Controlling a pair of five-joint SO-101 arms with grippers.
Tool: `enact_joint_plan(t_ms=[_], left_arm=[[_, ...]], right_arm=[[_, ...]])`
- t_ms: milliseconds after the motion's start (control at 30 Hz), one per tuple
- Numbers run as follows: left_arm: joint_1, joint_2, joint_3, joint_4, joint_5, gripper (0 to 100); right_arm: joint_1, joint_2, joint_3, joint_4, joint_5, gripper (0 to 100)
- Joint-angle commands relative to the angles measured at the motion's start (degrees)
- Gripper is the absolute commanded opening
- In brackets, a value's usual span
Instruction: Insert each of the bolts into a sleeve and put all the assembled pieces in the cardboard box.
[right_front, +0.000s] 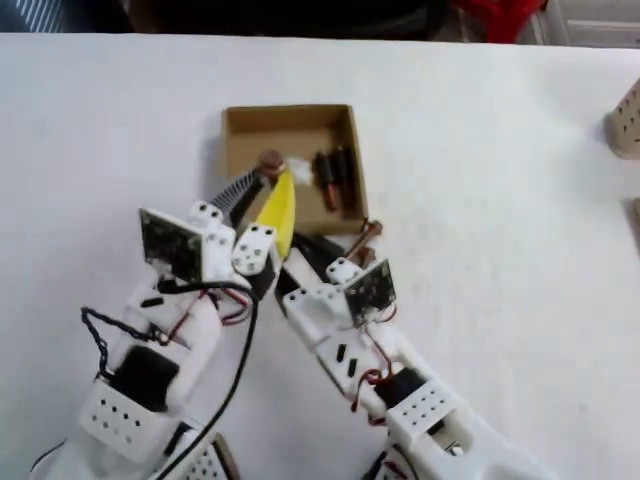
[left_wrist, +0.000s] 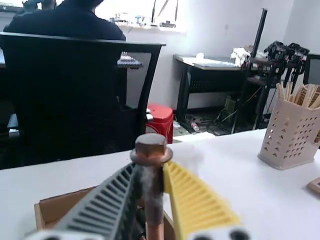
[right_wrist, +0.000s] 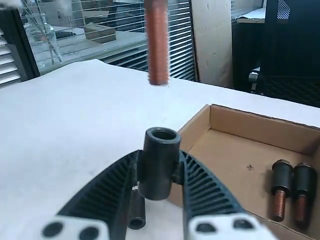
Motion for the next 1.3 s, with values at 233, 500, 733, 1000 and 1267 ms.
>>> enact_joint_plan(t_ms=[233, 500, 733, 1000, 1267], left_arm=[[0.92, 0.75, 1.23, -1.23, -0.53, 2], [0.75, 0.75, 3.34, 0.0, -0.62, 2], [1.01, 0.75, 3.08, 3.96, -2.9, 2], [1.19, 0.66, 3.08, 7.03, -2.9, 2], [3.12, 0.75, 1.93, 6.86, -2.64, 2]], right_arm=[[0.31, -0.92, 0.35, 0.04, -0.53, 1.6], [0.31, -0.92, 0.35, 0.04, -0.53, 1.6], [0.31, -0.92, 0.35, 0.04, -0.53, 1.6], [0.31, -0.92, 0.35, 0.04, -0.53, 1.6], [1.01, -0.92, 0.35, 0.04, -0.53, 1.6]])
